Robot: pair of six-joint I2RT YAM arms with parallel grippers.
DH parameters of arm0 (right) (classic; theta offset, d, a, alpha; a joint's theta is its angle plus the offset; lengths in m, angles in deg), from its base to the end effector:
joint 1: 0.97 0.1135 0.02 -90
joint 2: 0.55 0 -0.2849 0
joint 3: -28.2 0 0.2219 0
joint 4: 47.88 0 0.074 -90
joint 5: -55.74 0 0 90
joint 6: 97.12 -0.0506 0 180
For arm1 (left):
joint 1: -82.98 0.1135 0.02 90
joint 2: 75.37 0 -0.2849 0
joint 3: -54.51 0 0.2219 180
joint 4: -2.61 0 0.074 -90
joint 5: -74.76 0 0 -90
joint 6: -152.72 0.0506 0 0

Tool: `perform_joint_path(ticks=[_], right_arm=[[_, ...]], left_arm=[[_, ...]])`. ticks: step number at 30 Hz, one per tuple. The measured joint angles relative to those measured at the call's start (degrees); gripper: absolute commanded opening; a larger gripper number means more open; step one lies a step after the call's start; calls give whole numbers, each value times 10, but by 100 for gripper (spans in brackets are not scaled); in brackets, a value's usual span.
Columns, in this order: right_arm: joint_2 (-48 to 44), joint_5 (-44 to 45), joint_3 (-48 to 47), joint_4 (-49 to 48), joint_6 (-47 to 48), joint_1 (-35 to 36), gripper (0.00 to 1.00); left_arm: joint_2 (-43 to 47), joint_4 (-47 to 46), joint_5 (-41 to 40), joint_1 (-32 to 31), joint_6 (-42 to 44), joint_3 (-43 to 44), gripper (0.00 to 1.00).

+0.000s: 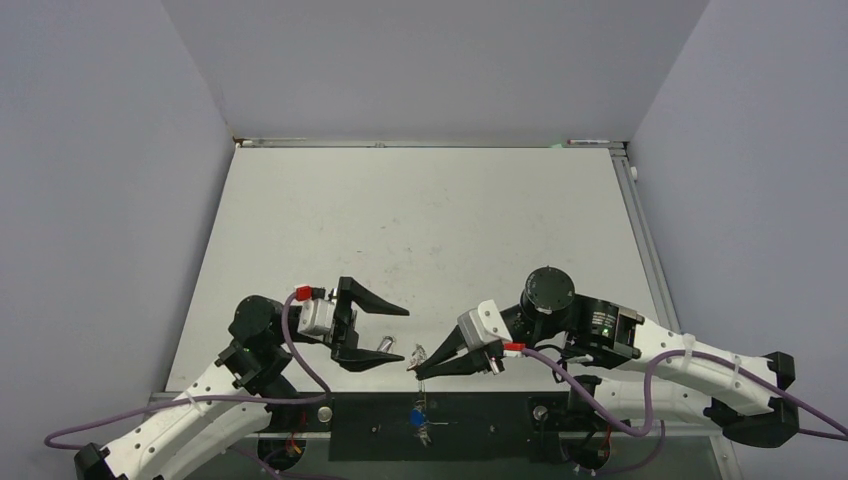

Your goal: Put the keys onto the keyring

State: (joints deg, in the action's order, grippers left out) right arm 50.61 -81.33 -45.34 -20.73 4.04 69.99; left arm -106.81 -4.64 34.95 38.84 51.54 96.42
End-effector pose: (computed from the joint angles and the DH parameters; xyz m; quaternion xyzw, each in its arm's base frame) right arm 0.0154 0.1582 0.4109 -0.6470 0.3312 0.5642 0.3916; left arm 0.0422 -0.0951 0.3348 0.4800 0.4150 -0.5611 0.5317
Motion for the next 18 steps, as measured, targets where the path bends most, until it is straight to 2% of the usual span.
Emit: perform_joint_path(ticks=[1,5,8,16,18], right_arm=[[4,-4,0,0,0,-1,5],[19,-23,-3,1,1,-4,5],[28,-37,-10,2,2,-5,5],[41,-61,-30,4,4,-7,5],[41,-64,-32,4,6,-8,5]], left_arm=[[1,-8,1,0,0,-4,69],[1,-31,19,0,-1,-11,89],[-1,-54,47,-1,-13,-14,91],[-23,-71,95,-16,-30,-15,58],[-27,-70,99,-17,-30,-15,46]])
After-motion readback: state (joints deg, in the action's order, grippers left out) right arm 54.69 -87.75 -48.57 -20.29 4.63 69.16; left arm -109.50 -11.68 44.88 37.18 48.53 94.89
